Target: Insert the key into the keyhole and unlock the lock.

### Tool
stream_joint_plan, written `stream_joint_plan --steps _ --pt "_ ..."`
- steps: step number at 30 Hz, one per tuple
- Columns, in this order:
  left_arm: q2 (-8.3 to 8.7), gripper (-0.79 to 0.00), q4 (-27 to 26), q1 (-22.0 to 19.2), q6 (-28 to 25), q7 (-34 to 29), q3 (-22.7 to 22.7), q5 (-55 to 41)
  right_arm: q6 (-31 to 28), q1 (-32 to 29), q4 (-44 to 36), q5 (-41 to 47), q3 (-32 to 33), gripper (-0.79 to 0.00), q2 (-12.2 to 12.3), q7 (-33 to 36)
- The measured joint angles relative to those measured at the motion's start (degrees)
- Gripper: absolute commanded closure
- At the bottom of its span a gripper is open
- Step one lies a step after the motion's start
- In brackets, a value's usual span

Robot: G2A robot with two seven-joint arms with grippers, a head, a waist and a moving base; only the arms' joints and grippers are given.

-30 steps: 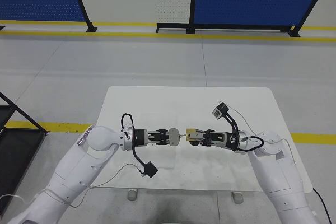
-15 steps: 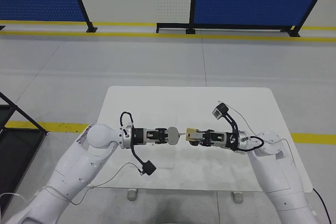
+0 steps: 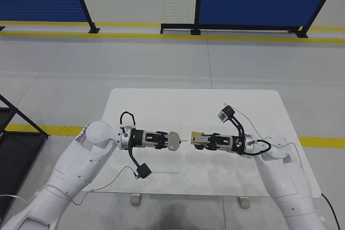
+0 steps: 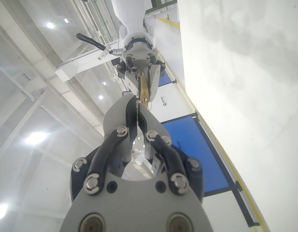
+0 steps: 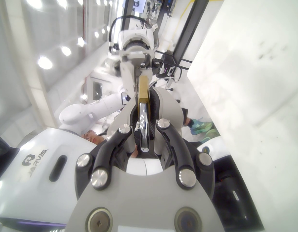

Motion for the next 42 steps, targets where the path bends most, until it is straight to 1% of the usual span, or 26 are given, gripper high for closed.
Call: stream_joint_plan --steps 6,17,31,42 --pt "-0.17 0.000 2.4 -1.7 -0.3 1.8 1.0 -1.6 0.0 0.0 0.0 0.0 0.0 0.000 0.0 0.0" --pt "-0.84 0.000 4.9 -4.4 0.3 1.7 4.1 -2.0 0.0 0.0 0.0 0.0 0.0 0.000 0.0 0.0" --pt "-1.17 0.000 5.9 -5.4 1.0 0.9 6.0 -2.2 0.0 0.0 0.0 0.0 0.0 0.000 0.0 0.0" --pt "-1.14 0.000 6.1 -5.7 1.6 -0.2 6.3 -1.7 0.0 0.0 0.0 0.0 0.0 0.000 0.0 0.0"
